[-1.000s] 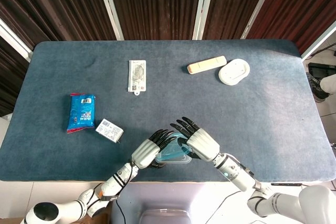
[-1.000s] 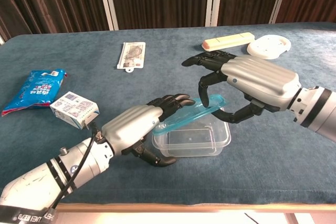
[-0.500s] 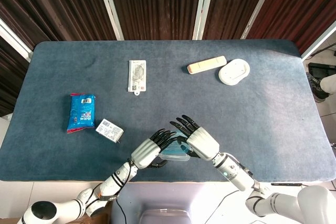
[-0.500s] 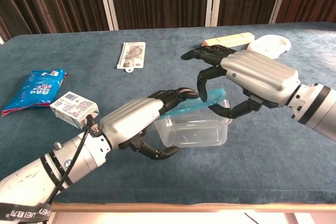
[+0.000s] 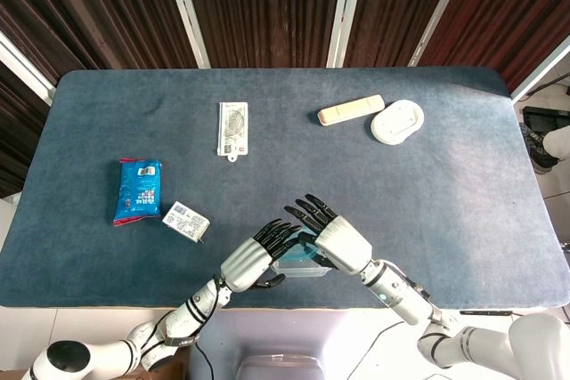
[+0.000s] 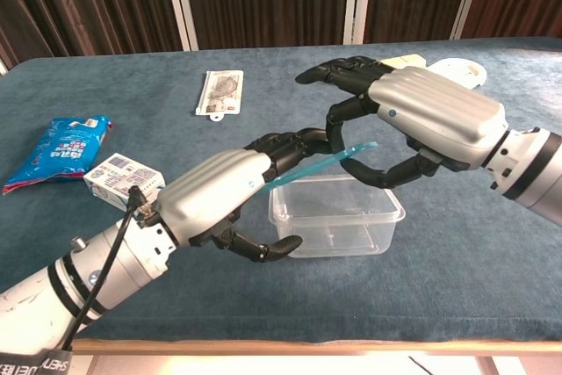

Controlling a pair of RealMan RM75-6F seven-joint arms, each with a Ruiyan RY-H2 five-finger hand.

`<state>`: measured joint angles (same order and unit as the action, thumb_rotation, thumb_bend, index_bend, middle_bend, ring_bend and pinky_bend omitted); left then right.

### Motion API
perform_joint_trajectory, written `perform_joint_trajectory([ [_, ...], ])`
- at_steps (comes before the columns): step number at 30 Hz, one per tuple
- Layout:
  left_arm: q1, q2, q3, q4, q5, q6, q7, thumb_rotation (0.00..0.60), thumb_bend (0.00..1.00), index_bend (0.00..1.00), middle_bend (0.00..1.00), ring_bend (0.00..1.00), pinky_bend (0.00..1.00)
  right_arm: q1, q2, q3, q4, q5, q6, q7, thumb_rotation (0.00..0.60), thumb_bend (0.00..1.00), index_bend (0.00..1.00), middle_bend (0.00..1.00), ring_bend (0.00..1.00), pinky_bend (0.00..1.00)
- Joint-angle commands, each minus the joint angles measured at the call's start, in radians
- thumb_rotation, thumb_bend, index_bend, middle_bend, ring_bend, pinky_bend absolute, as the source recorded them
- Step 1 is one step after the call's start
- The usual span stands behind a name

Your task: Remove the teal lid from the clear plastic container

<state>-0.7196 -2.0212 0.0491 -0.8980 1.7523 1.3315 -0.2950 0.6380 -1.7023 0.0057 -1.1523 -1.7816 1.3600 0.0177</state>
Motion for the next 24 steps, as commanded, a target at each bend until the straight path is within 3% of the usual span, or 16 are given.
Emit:
perform_joint_trajectory([
  [1,0.002,0.024,-0.001,-0.04,0.014,0.025,0.024,0.6,0.32,0.0,0.0,0.0,0.0,0.003,0.005,0.006,-0.01,0.0,0.003,-0.005,0.6,0.61,0.9,0.19,0.0,0.0],
  [13,0.023,0.215,-0.012,-0.283,0.034,0.09,0.117,0.6,0.32,0.0,0.0,0.0,0.0,0.007,0.045,0.043,-0.076,0.012,0.02,-0.048,0.6,0.61,0.91,0.2,0.0,0.0],
  [24,0.068,0.314,0.003,-0.361,0.055,0.142,0.153,0.6,0.32,0.0,0.0,0.0,0.0,-0.015,0.165,0.076,-0.12,0.022,0.064,-0.114,0.6,0.61,0.91,0.2,0.0,0.0],
])
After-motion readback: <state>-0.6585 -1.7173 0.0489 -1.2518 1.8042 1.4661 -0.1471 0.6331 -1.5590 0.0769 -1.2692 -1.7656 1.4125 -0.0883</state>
